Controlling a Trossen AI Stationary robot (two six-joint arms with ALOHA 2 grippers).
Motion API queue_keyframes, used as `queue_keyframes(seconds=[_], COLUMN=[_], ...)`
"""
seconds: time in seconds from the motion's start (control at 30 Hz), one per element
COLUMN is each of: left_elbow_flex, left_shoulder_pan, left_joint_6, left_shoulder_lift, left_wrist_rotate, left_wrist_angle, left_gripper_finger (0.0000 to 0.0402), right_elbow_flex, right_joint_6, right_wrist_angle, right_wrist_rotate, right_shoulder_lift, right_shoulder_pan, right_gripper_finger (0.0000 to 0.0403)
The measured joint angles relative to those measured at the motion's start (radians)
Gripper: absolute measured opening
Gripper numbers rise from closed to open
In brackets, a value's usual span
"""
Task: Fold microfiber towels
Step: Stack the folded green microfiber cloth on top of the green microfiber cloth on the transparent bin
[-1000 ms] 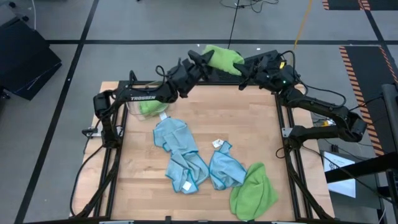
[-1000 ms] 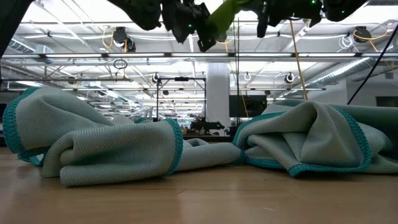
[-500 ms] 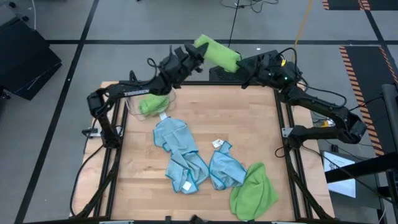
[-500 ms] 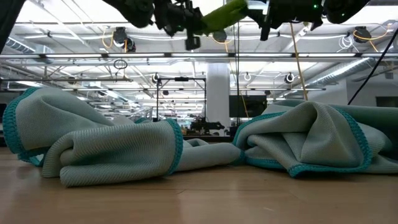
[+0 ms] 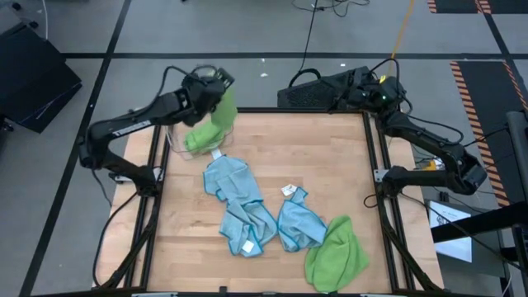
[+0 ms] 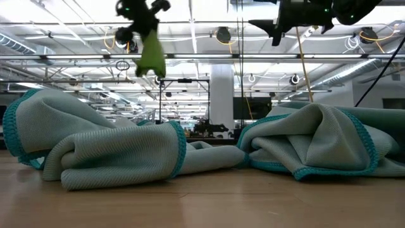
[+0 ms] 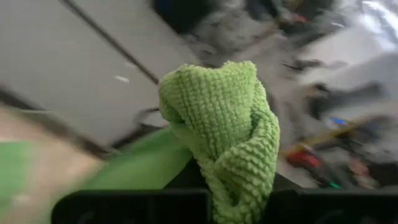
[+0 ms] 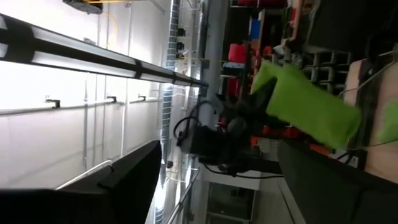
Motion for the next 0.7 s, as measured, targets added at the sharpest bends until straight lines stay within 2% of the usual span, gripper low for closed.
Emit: queue_keyframes(seconds=[0.1, 0.3, 0.57, 0.7], left_elbow_flex=[0.0, -0.011, -0.218, -0.301], left_shoulder_pan=[-0.043, -0.083, -0.045, -0.012], left_joint_6=[-0.151, -0.328, -0.564, -0.566], left_shoulder_lift=[-0.001, 0.025, 0.028, 0.027], left_wrist_rotate=[-0.074, -0.18, -0.205, -0.232], left_wrist_angle=[-0.18, -0.325, -0.266, -0.165], left_gripper_finger=[0.0011, 0.0011, 0.0011, 0.001], right_elbow_flex=[0.0, 0.0, 0.0, 0.0], right_joint_6=[-0.008, -0.01, -0.009, 0.001], right_wrist_angle=[-0.006, -0.009, -0.01, -0.009], right_wrist_rotate=[-0.025, -0.054, -0.119, -0.128], right_shoulder_lift=[0.0, 0.0, 0.0, 0.0], right_shoulder_pan=[-0.011, -0.014, -0.013, -0.013], right_gripper_finger=[0.0313, 0.0312, 0.0312, 0.0312])
